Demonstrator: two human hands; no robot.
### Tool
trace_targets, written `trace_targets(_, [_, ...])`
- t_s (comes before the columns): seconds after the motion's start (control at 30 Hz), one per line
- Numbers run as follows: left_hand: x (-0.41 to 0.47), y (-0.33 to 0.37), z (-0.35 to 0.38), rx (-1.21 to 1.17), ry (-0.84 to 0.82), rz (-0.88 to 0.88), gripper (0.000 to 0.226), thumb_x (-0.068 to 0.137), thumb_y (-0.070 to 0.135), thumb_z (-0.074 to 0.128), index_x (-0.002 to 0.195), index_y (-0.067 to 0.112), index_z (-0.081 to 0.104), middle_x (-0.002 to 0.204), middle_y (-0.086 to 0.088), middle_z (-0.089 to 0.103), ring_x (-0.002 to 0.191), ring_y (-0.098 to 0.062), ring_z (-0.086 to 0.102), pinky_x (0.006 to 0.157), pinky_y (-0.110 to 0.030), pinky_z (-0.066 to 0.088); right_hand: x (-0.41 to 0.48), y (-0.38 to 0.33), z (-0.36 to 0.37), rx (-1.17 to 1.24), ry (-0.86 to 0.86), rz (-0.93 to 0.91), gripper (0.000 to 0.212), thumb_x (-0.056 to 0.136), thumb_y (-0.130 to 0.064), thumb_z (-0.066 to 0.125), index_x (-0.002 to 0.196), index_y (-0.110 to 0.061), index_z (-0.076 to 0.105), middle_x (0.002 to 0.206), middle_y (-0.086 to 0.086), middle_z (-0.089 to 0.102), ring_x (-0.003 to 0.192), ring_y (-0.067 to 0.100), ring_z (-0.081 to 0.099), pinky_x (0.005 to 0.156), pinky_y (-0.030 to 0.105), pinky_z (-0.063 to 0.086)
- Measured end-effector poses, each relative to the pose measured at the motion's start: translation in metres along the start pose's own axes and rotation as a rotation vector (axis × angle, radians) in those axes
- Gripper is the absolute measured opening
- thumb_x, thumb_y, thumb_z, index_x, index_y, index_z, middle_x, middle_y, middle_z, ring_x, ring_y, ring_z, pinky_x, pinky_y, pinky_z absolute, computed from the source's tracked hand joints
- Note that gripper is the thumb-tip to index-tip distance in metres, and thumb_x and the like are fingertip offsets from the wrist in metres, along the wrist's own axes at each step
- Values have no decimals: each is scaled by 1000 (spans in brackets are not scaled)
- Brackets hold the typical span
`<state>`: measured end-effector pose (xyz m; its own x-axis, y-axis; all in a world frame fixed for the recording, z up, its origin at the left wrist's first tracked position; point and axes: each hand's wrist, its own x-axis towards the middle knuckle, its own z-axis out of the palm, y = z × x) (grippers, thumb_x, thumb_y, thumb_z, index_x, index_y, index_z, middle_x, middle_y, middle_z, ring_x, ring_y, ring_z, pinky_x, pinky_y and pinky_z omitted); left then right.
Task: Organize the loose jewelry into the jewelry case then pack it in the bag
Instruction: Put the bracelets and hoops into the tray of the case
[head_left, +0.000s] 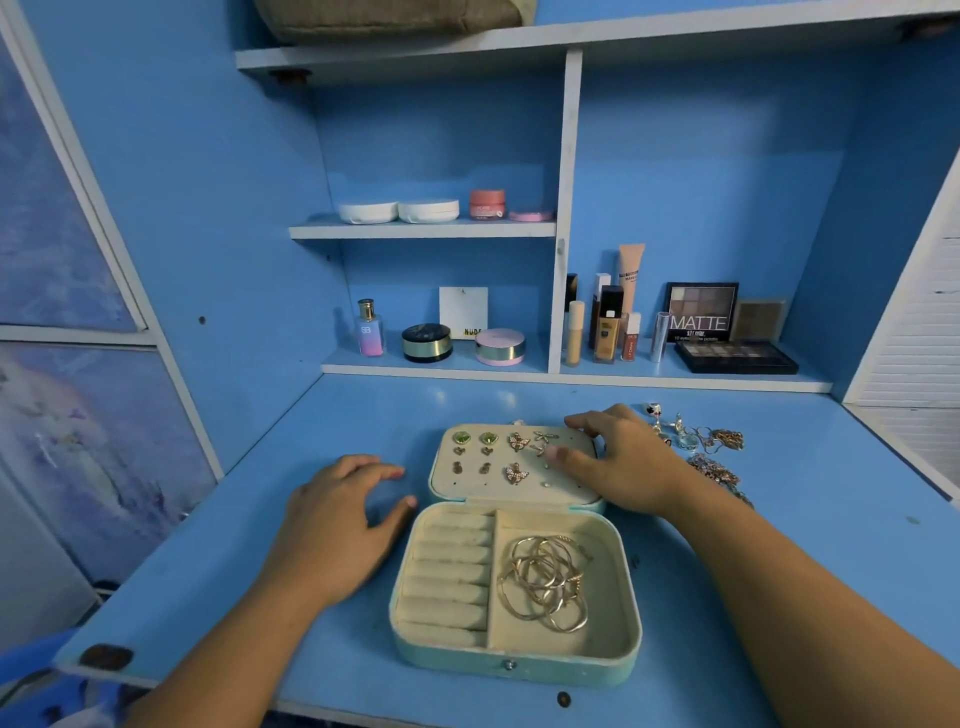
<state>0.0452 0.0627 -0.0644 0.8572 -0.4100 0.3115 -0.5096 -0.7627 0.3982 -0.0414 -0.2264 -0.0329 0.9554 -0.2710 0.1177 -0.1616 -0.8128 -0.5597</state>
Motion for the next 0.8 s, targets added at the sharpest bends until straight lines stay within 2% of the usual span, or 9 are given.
trace_targets(0.2, [1, -1, 1, 23, -6, -1, 55, 80, 71, 45, 120, 37, 62, 126, 17, 52, 122, -9, 49, 105, -35, 37, 16, -9, 5, 21, 5, -14, 41, 86, -53, 57, 120, -30, 59, 113, 0, 45, 117, 21, 43, 98, 32, 36])
trace_targets(0.37, [0, -1, 3, 20, 12, 14, 41, 87, 60, 54, 120, 37, 61, 126, 18, 52, 121, -8, 49, 105, -34, 37, 26, -21, 14, -77, -2, -16, 46, 84, -61, 51, 116, -29, 63, 116, 5, 47, 118, 26, 39, 102, 44, 36])
trace_targets(0.5, [1, -3, 4, 24, 18, 13, 38, 88, 56, 56, 122, 38, 60, 126, 18, 51, 122, -7, 47, 106, -33, 36, 29, -20, 17, 12, 17, -32, 30, 83, -60, 55, 99, -36, 63, 109, 1, 50, 112, 24, 44, 98, 47, 40])
trace_targets(0.6, [2, -4, 5, 36, 22, 20, 38, 88, 56, 55, 122, 39, 59, 126, 20, 50, 122, -6, 46, 105, -31, 34, 32, -18, 18, 82, 24, -48, 22, 80, -58, 59, 91, -39, 60, 104, -4, 54, 106, 20, 50, 94, 45, 44])
trace_targets(0.7, [2, -7, 7, 35, 36, 33, 38, 88, 58, 56, 121, 39, 60, 125, 20, 50, 121, -7, 48, 104, -31, 36, 32, -19, 18, 107, 22, -53, 25, 80, -55, 63, 95, -35, 60, 106, -5, 56, 104, 17, 52, 93, 41, 46])
trace_targets(0.8, [2, -7, 7, 35, 37, 38, 45, 85, 63, 50, 120, 38, 61, 126, 18, 52, 121, -9, 49, 104, -33, 38, 28, -23, 14, 205, 78, -62, 26, 80, -46, 69, 98, -29, 61, 101, -7, 62, 95, 14, 59, 83, 33, 50])
